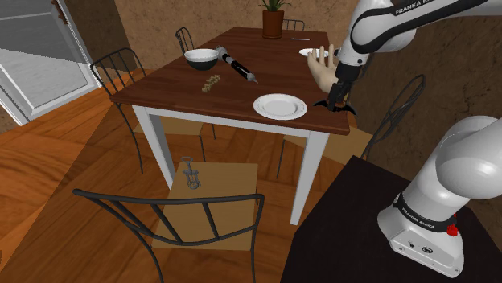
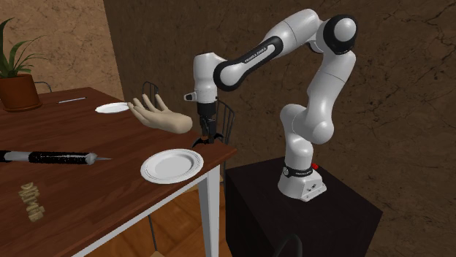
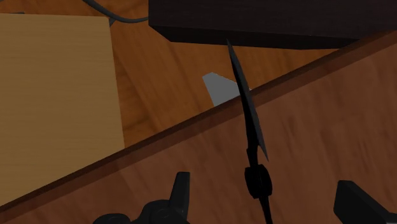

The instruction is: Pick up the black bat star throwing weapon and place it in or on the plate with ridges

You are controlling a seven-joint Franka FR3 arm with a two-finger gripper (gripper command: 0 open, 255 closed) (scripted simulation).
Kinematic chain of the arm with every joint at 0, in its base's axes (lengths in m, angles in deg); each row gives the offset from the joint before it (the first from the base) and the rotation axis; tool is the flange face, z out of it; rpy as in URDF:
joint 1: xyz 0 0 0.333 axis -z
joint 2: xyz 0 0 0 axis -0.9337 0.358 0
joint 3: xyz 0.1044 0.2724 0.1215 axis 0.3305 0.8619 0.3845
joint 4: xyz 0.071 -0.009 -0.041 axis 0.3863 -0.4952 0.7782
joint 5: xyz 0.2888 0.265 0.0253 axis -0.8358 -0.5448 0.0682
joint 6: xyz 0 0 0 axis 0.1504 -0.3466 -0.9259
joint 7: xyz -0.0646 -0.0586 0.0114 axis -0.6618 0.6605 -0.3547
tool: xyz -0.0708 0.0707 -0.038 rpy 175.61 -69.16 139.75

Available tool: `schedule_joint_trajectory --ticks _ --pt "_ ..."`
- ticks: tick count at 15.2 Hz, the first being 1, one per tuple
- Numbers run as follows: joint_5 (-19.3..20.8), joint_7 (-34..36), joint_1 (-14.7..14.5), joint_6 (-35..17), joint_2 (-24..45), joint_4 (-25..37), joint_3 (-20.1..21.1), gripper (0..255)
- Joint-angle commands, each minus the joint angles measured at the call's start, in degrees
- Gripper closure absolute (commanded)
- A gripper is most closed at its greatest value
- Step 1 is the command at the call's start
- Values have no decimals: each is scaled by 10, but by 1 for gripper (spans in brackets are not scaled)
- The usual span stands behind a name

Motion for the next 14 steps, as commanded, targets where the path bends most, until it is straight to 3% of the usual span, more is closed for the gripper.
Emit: schedule_joint_trajectory --ticks 1,4,5,14 --pt "0 0 0 -1 0 -1 0 0" --pt "0 0 0 -1 0 -1 0 0" --pt "0 0 0 -1 0 -1 0 255" --pt "0 0 0 -1 0 -1 0 255"
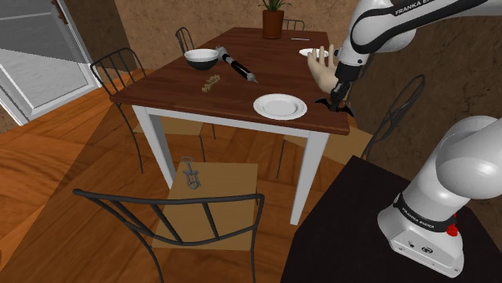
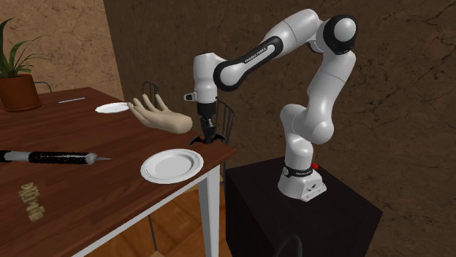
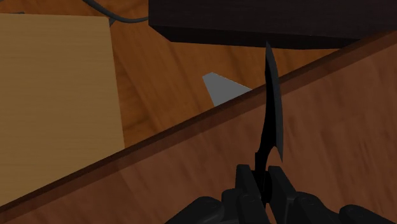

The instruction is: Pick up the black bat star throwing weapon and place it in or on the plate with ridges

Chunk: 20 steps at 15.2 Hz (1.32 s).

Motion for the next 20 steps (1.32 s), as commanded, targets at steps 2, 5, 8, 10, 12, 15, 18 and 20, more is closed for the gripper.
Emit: schedule_joint_trajectory --ticks 2,5,8,10,12,15,18,20 --pt "0 2 0 17 -7 10 3 255" --pt "1 6 1 43 -17 27 7 255" --pt "1 9 1 68 -25 44 11 255" --pt "0 10 1 85 -30 56 13 255" --pt "0 12 1 101 -34 69 15 255" --pt "-1 14 0 126 -38 88 19 255" --pt "-9 25 -8 135 -28 109 28 255" --pt "-23 44 -22 125 -1 126 41 255"
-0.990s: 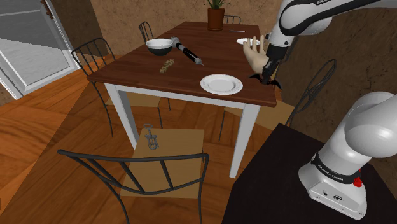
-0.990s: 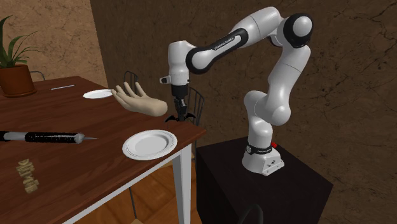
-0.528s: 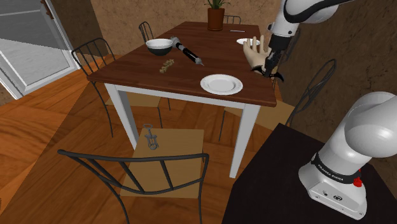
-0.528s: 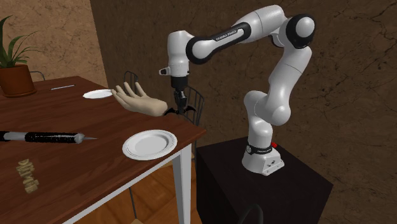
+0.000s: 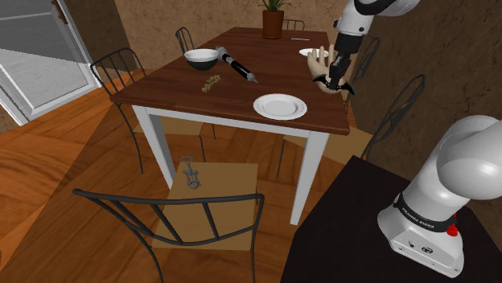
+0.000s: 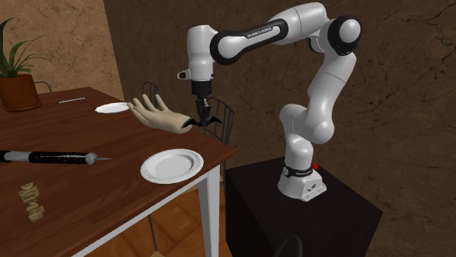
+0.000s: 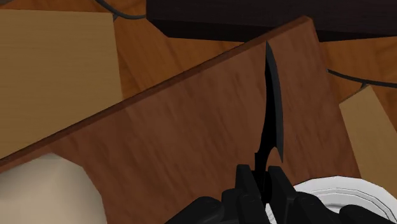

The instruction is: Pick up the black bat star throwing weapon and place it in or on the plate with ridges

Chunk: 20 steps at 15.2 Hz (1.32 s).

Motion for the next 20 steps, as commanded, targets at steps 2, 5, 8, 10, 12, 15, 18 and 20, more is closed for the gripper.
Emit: schedule_joint_trajectory --ticks 2,5,8,10,12,15,18,20 --pt "-20 25 -20 -14 44 30 18 255" --pt "-38 50 -39 -25 88 65 36 255" --pt "-53 73 -56 -32 136 105 52 255" --pt "-62 88 -66 -34 168 136 62 255" --pt "-70 103 -75 -35 201 169 71 255" --pt "-75 108 -79 -50 221 174 76 255" --pt "-77 105 -79 -73 227 157 75 255" --pt "-78 103 -80 -88 231 146 75 255"
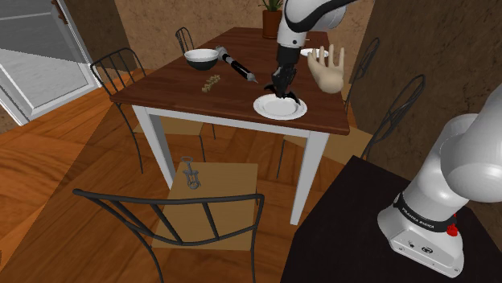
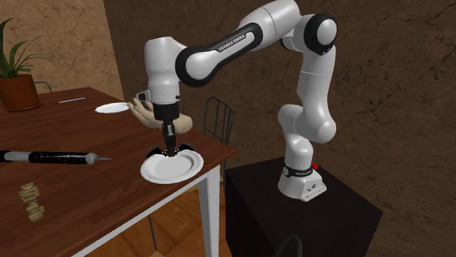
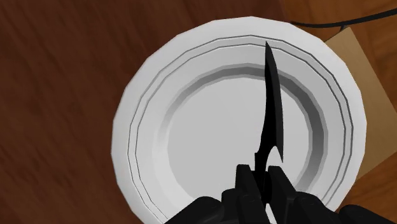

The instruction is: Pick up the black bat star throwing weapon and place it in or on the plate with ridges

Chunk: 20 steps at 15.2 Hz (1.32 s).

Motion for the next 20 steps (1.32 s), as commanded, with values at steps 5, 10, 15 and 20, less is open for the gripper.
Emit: schedule_joint_trajectory --ticks 5,10,15,20 --pt "-5 -7 0 -45 16 -30 -1 255" --pt "-6 -8 0 -47 17 -31 -1 255" --pt "-6 -8 0 -47 17 -31 -1 0" --pt "-3 -6 1 -28 9 -19 -1 0"
